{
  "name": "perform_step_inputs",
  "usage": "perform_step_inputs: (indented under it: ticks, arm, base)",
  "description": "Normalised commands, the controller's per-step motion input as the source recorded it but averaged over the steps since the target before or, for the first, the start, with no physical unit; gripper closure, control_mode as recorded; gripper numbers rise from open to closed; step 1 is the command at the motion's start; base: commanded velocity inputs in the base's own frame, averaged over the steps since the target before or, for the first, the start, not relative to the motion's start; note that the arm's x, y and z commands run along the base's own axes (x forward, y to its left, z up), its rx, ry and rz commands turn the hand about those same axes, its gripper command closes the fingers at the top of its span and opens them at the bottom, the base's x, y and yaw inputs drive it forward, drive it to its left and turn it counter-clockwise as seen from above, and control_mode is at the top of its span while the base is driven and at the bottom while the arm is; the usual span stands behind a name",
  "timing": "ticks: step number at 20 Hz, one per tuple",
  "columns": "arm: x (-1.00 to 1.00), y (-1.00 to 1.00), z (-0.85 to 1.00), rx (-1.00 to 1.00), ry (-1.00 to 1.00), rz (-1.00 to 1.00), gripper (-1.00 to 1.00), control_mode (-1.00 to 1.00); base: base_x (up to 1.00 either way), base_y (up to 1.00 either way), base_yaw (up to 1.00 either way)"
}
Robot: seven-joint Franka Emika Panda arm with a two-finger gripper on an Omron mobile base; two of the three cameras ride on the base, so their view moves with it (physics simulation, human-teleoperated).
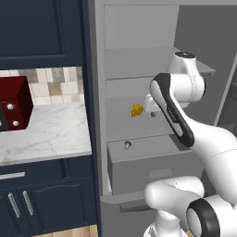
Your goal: Fully open the fridge drawer.
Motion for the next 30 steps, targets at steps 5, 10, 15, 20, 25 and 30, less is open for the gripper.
perform_step_inputs:
  ticks: [5,10,15,20,25,30]
  arm:
    - [-0.47,-0.15,-0.15,0.0,0.01,0.0,-1.0,-1.0]
    - [-0.44,-0.19,-0.09,0.0,0.0,0.0,-1.0,-1.0]
    - [0.0,0.0,0.0,0.0,0.0,0.0,-1.0,-1.0]
    - [0.0,0.0,0.0,0.0,0.0,0.0,-1.0,-1.0]
    - [0.0,0.0,0.0,0.0,0.0,0.0,-1.0,-1.0]
    - [-0.36,-0.01,-0.07,0.0,0.0,0.0,-1.0,1.0]
  base:
    - [0.0,0.0,0.0]
    - [0.0,0.0,0.0]
    - [0.0,0.0,0.0]
    - [0.0,0.0,0.0]
    - [0.0,0.0,0.0]
    - [-0.15,-0.01,0.0]
